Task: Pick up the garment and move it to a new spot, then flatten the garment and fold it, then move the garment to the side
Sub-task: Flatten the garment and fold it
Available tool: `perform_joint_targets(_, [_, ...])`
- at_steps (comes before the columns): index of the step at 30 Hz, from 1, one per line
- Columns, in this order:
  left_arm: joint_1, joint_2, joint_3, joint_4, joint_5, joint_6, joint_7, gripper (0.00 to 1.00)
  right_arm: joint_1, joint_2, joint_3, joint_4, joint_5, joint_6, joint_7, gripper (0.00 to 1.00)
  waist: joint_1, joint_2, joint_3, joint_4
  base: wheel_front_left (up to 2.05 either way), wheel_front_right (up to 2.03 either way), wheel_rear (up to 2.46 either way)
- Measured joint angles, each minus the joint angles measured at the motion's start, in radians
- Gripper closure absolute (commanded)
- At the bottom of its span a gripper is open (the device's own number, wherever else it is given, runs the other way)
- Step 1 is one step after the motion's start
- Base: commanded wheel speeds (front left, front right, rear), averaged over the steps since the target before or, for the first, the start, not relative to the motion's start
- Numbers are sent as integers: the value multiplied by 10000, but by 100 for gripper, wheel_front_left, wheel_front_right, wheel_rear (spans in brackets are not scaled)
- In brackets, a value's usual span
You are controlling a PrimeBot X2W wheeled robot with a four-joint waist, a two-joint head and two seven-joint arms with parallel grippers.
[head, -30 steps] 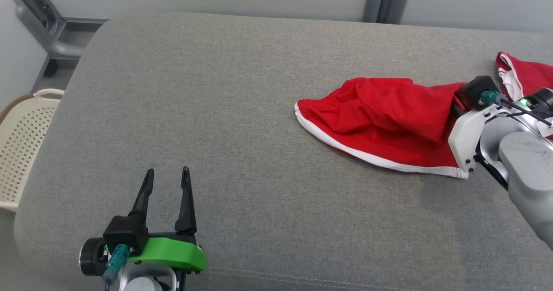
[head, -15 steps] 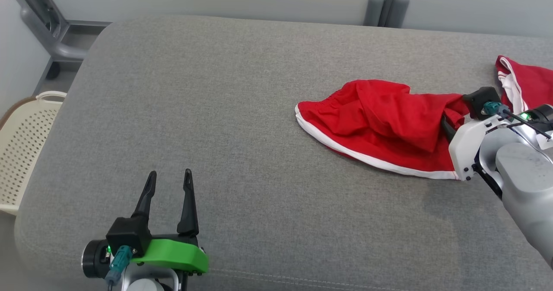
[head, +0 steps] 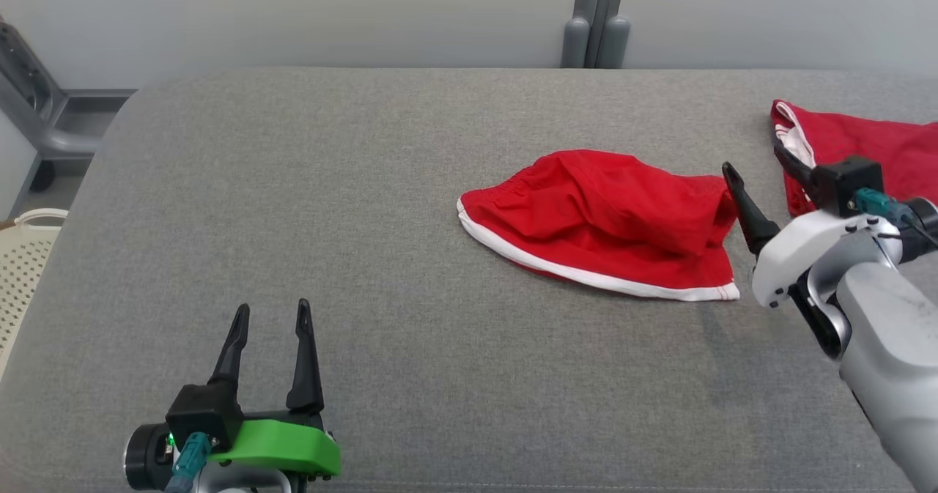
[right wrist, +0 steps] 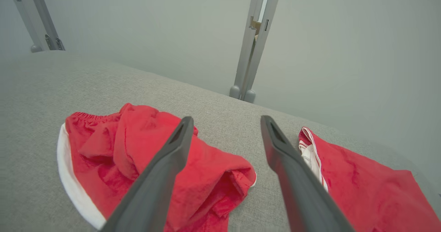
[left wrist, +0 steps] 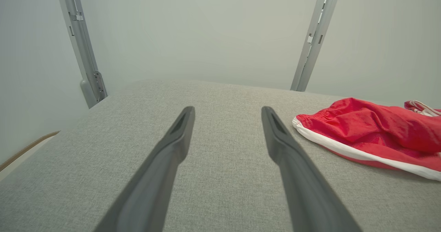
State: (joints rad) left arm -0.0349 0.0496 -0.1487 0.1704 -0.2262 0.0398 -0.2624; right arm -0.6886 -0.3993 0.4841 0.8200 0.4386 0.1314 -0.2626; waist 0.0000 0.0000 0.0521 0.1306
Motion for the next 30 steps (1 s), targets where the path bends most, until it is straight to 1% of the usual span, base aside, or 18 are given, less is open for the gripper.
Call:
perform_joint_targets(4, [151,2,165,-88,59,2,0,0,1206,238,-1252,-1354,-520,0,0,0,0,0,-187,-201,0,0,0])
perform_joint_targets(7, [287,0,267,-153,123,0,2,0,2050,617,-2052,-2130,-955,0,0,0,0,0,-316,-371,0,0,0])
perform_joint_targets(16, [509,0,566,-424,399,48,0,0,3695,1670,-3716,-3584,-1956,0,0,0,0,0,-641,-874,0,0,0])
perform_joint_targets(24, [843,0,859,-667,610,121,0,0,4961,2502,-4730,-4422,-2604,0,0,0,0,0,-889,-1269,0,0,0])
perform_joint_targets(30, [1123,125,1131,-681,1028,207,0,0,5569,2920,-5166,-4934,-2987,0,107,0,0,0,-1070,-1558,0,0,0])
